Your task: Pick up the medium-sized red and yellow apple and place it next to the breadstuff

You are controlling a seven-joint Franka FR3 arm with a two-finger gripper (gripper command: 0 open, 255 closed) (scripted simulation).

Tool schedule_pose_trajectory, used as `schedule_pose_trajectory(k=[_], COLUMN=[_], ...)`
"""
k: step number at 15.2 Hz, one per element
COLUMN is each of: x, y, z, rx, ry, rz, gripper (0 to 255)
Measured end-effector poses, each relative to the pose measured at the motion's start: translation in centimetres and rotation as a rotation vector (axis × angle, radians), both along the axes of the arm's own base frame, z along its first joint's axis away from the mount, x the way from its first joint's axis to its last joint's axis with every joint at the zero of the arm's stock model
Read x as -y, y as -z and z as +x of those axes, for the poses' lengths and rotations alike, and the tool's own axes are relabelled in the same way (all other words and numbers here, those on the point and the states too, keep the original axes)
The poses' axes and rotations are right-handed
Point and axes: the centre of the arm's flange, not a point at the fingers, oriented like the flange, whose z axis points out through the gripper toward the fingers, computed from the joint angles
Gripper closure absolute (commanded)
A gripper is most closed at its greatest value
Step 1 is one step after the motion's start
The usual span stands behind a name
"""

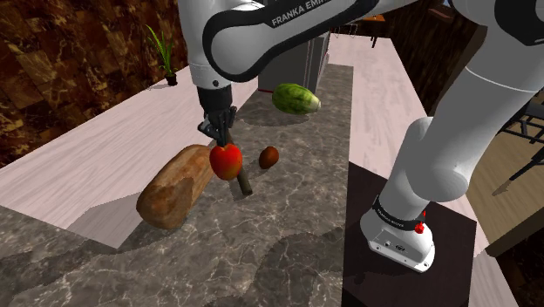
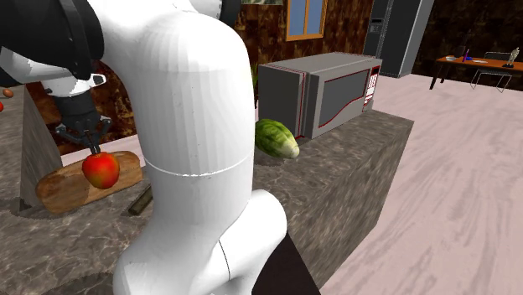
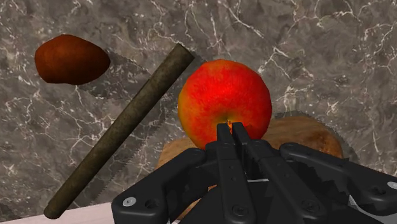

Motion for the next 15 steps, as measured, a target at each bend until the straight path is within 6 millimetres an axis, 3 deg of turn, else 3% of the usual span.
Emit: schedule_pose_trajectory(k=[15], x=[-0.1], y=[7.9], z=[-0.1], rx=[0.0], ry=[0.0], rz=[0.0], gripper=[255])
